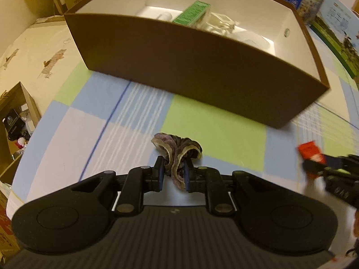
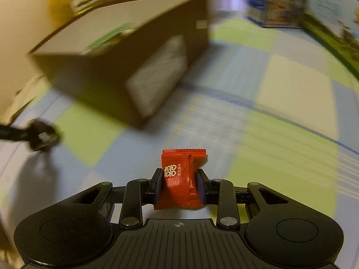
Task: Organize objects
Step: 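Lift the pouch and red packet with both tools over the brown box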
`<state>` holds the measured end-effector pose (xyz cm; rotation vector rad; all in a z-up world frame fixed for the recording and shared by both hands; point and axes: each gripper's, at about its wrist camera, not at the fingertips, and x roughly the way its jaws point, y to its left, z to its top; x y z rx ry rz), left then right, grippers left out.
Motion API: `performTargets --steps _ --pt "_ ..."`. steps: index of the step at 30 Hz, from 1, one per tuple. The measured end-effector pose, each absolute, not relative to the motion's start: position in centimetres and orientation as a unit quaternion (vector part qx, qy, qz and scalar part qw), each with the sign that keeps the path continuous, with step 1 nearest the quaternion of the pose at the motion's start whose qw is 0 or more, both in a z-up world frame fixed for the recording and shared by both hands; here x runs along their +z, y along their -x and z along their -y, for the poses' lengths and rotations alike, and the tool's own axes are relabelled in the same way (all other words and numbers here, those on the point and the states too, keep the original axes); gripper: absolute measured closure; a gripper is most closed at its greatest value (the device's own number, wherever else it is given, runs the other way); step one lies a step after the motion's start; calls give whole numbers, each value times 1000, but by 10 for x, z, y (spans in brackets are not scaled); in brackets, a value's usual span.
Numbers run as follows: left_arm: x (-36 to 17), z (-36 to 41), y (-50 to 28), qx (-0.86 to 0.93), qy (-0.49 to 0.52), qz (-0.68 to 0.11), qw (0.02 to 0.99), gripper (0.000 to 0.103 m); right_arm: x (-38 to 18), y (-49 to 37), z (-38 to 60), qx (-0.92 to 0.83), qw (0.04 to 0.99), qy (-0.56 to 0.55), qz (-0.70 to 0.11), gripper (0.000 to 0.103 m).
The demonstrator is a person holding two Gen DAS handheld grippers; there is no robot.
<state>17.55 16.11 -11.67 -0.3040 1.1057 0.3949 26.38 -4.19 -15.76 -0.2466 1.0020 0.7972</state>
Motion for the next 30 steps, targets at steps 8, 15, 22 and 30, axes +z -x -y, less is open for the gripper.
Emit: performTargets --steps 8,15,22,30 --pt "-126 -149 -151 151 157 -534 817 78 -160 -220 11 433 767 136 -453 75" --pt "-139 -151 -149 135 157 -529 823 62 -160 -210 3 425 777 137 -444 75" --pt "-141 -151 -159 119 138 -511 840 60 -159 -209 1 414 784 135 -443 75" --pt "-137 -148 -161 104 107 -498 854 78 -158 -207 -1 403 788 134 -445 75"
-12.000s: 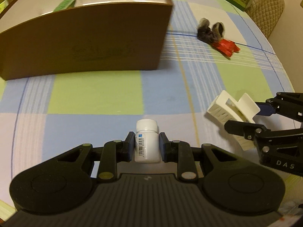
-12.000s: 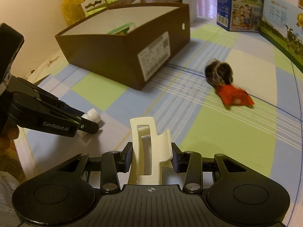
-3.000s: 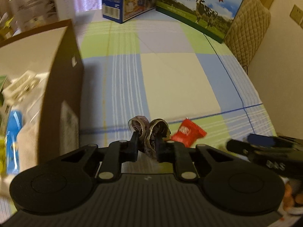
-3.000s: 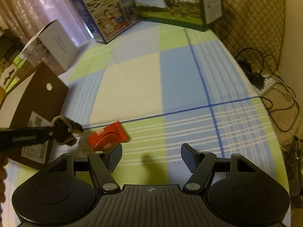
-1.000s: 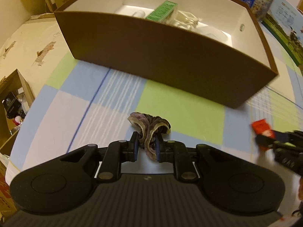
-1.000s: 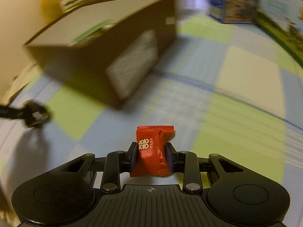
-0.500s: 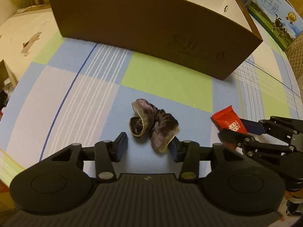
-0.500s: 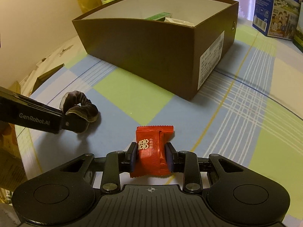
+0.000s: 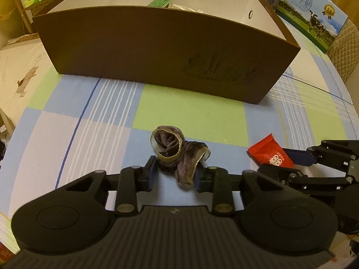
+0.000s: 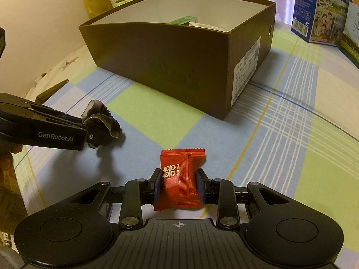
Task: Organize objects
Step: 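Lift the pouch and red packet with both tools over the brown box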
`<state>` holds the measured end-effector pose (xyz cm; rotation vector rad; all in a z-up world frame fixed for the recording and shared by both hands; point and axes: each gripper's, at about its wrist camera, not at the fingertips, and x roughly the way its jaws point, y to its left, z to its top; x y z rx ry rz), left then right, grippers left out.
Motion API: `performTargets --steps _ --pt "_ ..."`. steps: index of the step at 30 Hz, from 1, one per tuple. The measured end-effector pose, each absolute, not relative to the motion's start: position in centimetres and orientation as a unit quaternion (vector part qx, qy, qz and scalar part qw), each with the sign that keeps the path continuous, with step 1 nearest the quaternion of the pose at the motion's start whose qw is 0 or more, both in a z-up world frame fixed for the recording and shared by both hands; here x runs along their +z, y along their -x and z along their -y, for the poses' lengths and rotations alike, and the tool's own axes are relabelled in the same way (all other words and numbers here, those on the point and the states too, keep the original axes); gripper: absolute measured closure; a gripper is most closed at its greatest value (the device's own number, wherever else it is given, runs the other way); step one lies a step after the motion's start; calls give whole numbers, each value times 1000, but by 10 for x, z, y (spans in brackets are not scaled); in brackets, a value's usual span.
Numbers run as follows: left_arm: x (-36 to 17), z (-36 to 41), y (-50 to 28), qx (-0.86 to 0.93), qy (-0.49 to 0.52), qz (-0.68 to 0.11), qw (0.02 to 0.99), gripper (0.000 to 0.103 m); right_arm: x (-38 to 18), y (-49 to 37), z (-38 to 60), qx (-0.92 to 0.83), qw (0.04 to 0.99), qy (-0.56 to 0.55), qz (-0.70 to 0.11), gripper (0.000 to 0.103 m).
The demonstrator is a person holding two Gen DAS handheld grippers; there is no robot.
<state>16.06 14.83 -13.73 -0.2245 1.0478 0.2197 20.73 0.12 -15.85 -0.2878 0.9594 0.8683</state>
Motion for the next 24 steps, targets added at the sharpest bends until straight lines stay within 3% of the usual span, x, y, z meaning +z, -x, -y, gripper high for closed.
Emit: performTargets --steps 24 --pt "-105 -173 -155 113 123 -480 861 82 -133 -207 -20 435 776 110 -444 77"
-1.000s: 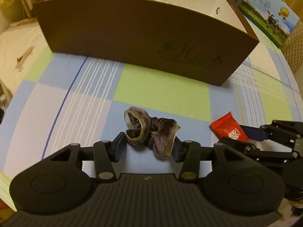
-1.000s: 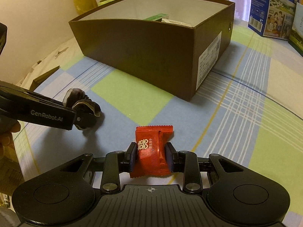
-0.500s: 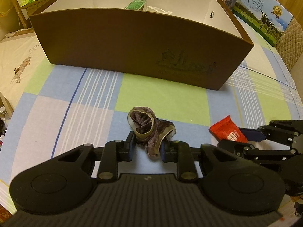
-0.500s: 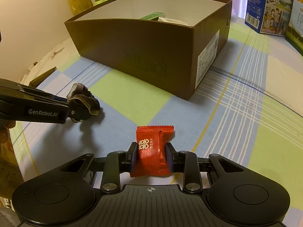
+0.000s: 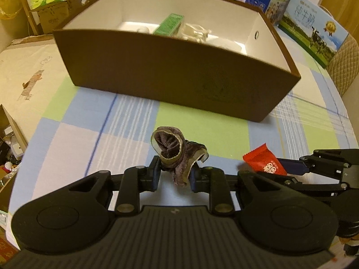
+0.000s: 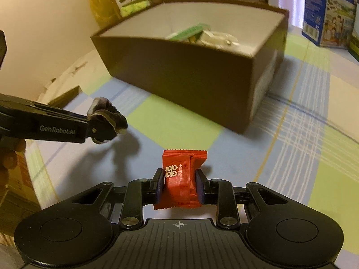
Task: Organize objects
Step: 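Lift the pouch and red packet with both tools over the brown box, then lower the pouch with the left tool while the right tool drops the packet into the box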
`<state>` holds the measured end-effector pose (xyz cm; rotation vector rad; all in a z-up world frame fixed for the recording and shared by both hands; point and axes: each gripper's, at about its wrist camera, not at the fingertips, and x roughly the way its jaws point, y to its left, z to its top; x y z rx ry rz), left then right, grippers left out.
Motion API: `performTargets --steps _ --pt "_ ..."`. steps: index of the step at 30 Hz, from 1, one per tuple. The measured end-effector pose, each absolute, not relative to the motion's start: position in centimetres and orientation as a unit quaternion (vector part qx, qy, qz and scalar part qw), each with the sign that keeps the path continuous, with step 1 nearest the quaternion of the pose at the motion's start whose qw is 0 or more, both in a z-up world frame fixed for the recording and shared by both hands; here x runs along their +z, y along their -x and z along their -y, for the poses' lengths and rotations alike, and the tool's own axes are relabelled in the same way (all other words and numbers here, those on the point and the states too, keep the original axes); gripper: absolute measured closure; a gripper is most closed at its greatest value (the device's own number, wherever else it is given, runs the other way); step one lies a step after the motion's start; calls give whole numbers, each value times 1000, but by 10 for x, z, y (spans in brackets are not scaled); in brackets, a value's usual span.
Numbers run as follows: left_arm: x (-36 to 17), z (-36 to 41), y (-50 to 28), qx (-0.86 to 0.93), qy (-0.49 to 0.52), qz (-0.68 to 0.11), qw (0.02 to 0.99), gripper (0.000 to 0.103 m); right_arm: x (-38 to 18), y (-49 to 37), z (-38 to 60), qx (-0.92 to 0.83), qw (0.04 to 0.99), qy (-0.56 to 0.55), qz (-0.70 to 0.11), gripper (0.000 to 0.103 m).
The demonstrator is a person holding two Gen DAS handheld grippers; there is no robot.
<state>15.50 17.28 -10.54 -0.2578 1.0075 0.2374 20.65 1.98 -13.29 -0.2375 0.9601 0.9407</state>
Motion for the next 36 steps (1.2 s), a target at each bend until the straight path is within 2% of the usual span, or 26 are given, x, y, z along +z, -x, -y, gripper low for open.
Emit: performTargets --steps 12,21,29,36 --pt "-51 -202 -149 129 127 -430 884 82 -74 -207 -49 480 784 73 -387 77" --pt "-24 -220 -181 112 115 -401 902 82 -39 -242 -73 466 810 32 -355 77" --pt "-22 -238 -228 94 102 -400 906 82 -31 -286 -96 428 835 6 -347 77" --pt "-36 -254 -269 88 95 -427 895 81 -46 -315 -112 395 843 -6 -367 77"
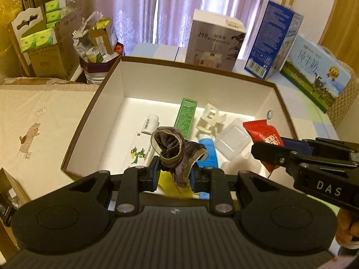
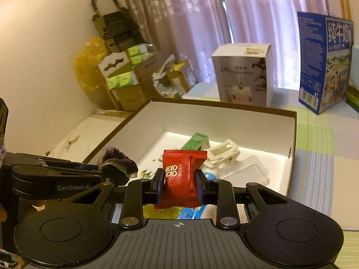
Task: Organize objects
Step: 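Lower the pouch with the left tool while the right tool drops the packet into the box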
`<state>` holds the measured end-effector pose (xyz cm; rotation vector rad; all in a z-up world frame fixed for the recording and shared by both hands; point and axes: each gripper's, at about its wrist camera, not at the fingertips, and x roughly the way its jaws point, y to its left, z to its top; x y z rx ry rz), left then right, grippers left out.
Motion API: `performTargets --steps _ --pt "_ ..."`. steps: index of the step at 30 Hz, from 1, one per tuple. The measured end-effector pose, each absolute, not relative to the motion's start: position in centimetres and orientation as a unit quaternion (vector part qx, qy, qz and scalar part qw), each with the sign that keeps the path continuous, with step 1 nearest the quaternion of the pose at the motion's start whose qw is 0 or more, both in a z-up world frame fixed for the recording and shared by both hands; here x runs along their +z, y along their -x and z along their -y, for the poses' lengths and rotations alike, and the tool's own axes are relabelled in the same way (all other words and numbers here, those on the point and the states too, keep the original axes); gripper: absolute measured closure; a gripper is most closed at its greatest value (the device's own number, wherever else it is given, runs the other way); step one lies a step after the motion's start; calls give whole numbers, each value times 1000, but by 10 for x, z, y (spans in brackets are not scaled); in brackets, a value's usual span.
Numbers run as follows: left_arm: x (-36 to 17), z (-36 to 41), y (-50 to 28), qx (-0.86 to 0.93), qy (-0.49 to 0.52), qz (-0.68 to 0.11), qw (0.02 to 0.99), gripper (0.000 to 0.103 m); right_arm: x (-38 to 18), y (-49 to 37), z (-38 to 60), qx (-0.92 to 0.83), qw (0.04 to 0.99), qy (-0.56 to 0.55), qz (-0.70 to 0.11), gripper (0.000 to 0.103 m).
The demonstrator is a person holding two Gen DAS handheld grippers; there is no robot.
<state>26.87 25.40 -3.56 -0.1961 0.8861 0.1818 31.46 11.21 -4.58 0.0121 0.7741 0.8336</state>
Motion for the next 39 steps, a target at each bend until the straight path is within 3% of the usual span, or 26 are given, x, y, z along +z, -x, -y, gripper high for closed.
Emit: performTargets --steps 6,8,13,39 --pt "-57 -271 -291 81 104 -456 880 76 -57 -329 -119 377 843 -16 -384 77" --pt "-64 -275 -296 77 102 -464 876 56 -60 -331 -121 371 844 -16 -386 77" --pt "-71 -283 -300 78 97 -471 873 43 -64 -336 -125 365 843 -19 -394 77" --pt "-59 -284 -295 63 79 -464 880 14 -70 -334 -116 301 842 -14 -448 74"
